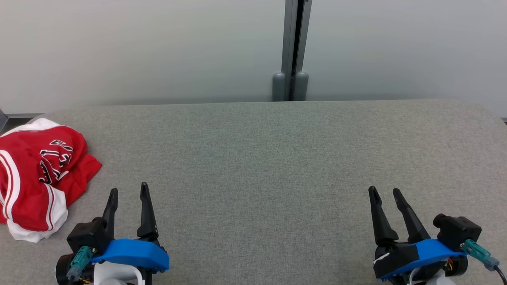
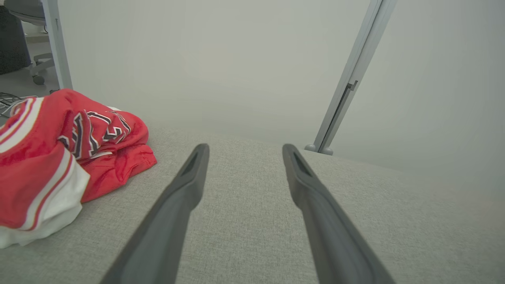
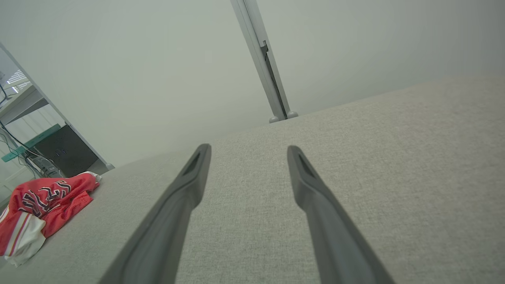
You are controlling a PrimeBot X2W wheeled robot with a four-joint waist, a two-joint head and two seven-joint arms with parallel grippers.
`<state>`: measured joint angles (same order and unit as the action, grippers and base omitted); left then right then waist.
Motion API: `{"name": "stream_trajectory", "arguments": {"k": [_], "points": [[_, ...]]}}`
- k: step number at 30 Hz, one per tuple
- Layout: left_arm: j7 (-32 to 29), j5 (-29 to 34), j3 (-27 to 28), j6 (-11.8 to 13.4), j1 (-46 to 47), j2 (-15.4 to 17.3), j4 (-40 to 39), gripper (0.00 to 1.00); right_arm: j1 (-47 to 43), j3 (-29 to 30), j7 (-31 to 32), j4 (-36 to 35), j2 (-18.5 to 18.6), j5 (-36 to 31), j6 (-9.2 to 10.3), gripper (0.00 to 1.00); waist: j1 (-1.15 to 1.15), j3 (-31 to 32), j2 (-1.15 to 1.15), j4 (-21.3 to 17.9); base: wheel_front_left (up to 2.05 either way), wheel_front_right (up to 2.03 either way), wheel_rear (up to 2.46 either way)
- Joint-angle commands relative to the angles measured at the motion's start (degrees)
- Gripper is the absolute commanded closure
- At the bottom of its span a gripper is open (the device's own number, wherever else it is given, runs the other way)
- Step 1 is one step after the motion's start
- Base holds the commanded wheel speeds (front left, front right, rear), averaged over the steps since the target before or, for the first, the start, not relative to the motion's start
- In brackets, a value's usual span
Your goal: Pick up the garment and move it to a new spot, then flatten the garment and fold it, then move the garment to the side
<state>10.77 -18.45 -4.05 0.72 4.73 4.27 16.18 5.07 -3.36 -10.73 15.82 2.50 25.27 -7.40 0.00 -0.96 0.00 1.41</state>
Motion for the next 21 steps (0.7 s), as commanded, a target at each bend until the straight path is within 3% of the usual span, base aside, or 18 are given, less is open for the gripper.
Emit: {"name": "stream_trajectory", "arguments": {"k": [1, 21], "points": [[0.63, 1.67, -0.15, 0.46, 1.13, 0.47, -0.23, 0.0, 0.84, -0.18, -0.65, -0.11, 0.46, -1.73, -0.11, 0.0, 0.0, -0.05, 0.0, 0.06, 0.0, 0.0, 0.0], [2.81, 10.11, -0.95, 1.85, 1.35, 0.94, 1.21, 0.0, 1.04, 0.32, -2.85, 0.73, 0.52, -11.55, -0.13, 0.0, 0.0, -0.04, 0.0, 0.53, 0.0, 0.0, 0.0]]}}
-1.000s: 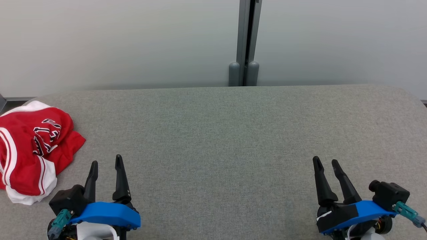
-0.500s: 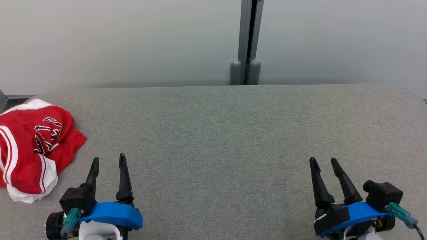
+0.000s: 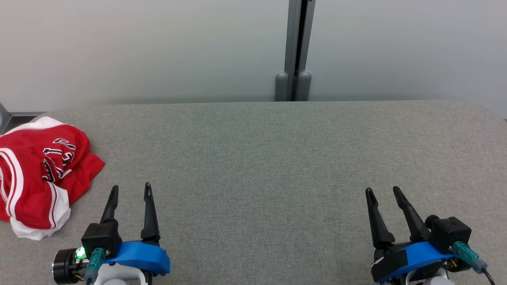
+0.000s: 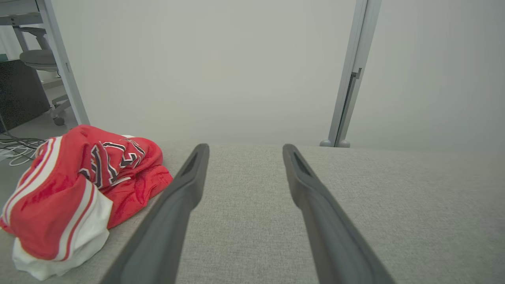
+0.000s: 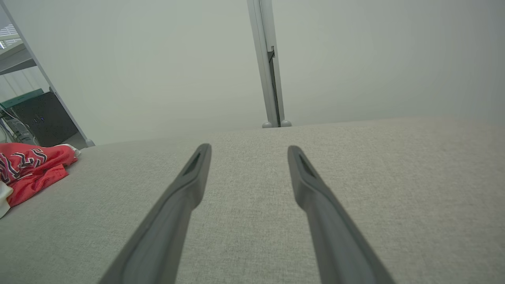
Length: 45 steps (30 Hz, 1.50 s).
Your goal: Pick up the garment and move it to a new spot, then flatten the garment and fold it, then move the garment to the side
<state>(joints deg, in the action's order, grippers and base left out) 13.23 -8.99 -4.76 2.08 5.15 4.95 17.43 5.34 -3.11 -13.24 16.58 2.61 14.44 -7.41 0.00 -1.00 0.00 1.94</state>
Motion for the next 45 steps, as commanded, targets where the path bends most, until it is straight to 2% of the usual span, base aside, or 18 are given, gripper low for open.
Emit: {"name": "stream_trajectory", "arguments": {"k": [1, 17, 30, 45], "points": [[0.51, 1.06, -0.25, 0.53, 0.89, 0.27, 0.03, 0.0, 0.76, 0.18, -0.47, 0.17, 0.4, -1.25, -0.11, 0.0, 0.0, 0.01, 0.0, 0.02, 0.0, 0.0, 0.0], [2.08, 6.17, -0.16, 0.45, 1.25, -0.07, 2.53, 0.0, 1.34, -0.04, -2.1, 1.99, 0.45, -7.84, -0.09, 0.0, 0.0, -0.13, 0.0, 0.17, 0.0, 0.0, 0.0], [2.06, 4.04, 1.32, -0.11, 0.85, -0.72, 1.93, 0.0, 1.1, 0.94, -2.04, 1.19, 0.43, -6.83, -0.09, 0.0, 0.0, 0.36, 0.0, 0.07, 0.0, 0.0, 0.0], [2.06, 4.39, 1.95, -0.59, 0.68, -1.02, 2.44, 0.0, 0.73, 0.89, -2.04, 1.53, 0.44, -6.29, -0.09, 0.0, 0.0, 0.45, 0.0, 0.22, 0.0, 0.0, 0.0]]}}
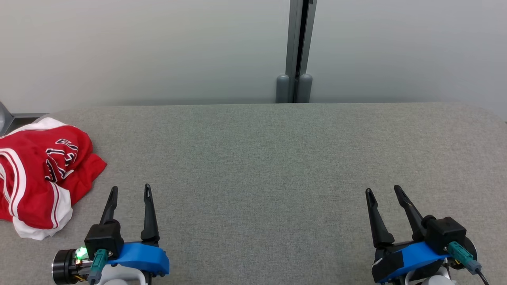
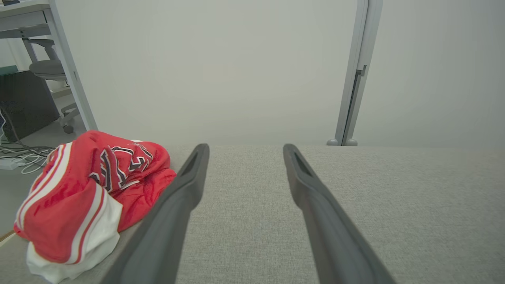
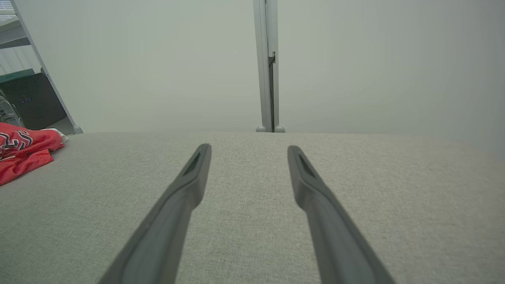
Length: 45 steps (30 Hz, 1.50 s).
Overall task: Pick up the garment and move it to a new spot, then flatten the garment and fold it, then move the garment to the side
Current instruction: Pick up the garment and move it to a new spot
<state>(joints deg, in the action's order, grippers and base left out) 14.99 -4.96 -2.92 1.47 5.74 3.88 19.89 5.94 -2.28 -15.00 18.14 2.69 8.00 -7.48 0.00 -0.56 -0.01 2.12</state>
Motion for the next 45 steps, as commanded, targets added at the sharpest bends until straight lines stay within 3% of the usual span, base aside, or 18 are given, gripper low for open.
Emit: {"name": "stream_trajectory", "arguments": {"k": [1, 13, 37, 45], "points": [[0.3, 0.41, 0.19, 0.03, 0.07, 0.05, -0.06, 0.0, 0.04, 0.03, -0.28, -0.09, 0.36, 0.19, -0.03, 0.0, 0.0, 0.05, 0.01, 0.12, 0.0, 0.0, 0.0], [0.29, 0.72, 2.05, 0.62, 0.37, 0.82, -0.68, 0.0, 0.21, -1.04, -0.25, 0.32, 0.34, 1.2, -0.03, 0.0, 0.0, -0.11, 0.01, 4.23, 0.0, 0.0, 0.0], [0.25, 1.28, 4.54, 1.36, -0.9, 1.95, -1.88, 0.0, -0.52, -1.85, -0.25, 0.93, 0.34, 2.94, -0.03, 0.0, 0.0, 0.22, 0.01, 20.38, 0.0, 0.0, 0.0], [0.25, 0.78, 5.61, 1.54, -1.58, 2.22, -2.27, 0.0, -0.26, -2.4, -0.25, 1.06, 0.34, 3.0, -0.03, 0.0, 0.0, 0.15, 0.01, 22.61, 0.0, 0.0, 0.0]]}}
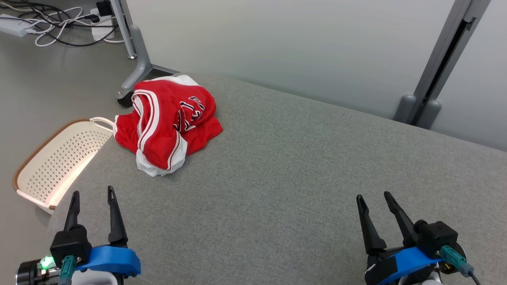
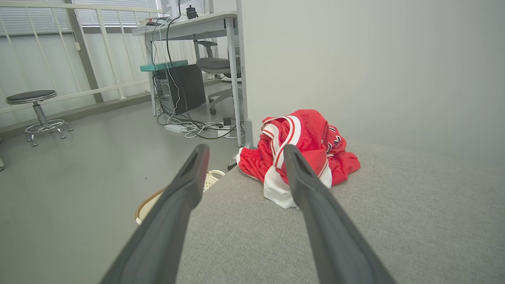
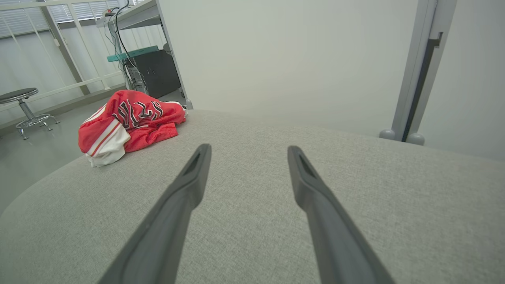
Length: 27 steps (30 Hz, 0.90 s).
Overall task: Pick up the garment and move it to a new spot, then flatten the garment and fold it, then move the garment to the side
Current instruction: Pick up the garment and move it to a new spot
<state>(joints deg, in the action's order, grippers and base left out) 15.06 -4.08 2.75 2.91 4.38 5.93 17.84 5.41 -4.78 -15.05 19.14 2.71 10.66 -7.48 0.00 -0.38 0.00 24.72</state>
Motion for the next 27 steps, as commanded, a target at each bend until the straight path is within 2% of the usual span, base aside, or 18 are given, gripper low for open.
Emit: {"name": "stream_trajectory", "arguments": {"k": [1, 8, 13, 20, 27], "points": [[0.18, -0.19, 0.13, 0.06, -0.28, 0.17, -0.29, 0.0, 0.29, 0.01, -0.2, 0.08, 0.32, 0.34, -0.03, 0.0, 0.0, -0.05, 0.0, 0.07, 0.0, 0.0, 0.0], [0.18, -0.33, 1.03, -0.22, 0.59, 0.39, -0.12, 0.0, 0.77, -0.39, -0.2, 0.19, 0.32, -0.46, -0.03, 0.0, 0.0, -0.64, 0.0, -0.42, 0.0, 0.0, 0.0], [0.18, -1.31, 2.76, -0.88, 3.86, 1.77, 0.03, 0.0, 2.2, 0.0, -0.21, 0.07, 0.33, -1.94, -0.03, 0.0, 0.0, -2.27, 0.0, -2.34, 0.0, 0.0, 0.0], [0.18, -4.08, 7.55, -2.52, 13.69, 5.49, 1.31, 0.0, 5.1, 1.21, -0.2, -1.5, 0.34, -5.39, -0.03, 0.0, 0.0, -7.1, 0.0, -6.86, 0.0, 0.0, 0.0], [0.17, -6.12, 12.72, -3.46, 24.66, 9.75, 2.1, 0.0, 8.43, 3.28, -0.21, -4.06, 0.32, -9.68, -0.03, 0.0, 0.0, -14.6, 0.0, -12.4, 0.0, 0.0, 0.0]]}}
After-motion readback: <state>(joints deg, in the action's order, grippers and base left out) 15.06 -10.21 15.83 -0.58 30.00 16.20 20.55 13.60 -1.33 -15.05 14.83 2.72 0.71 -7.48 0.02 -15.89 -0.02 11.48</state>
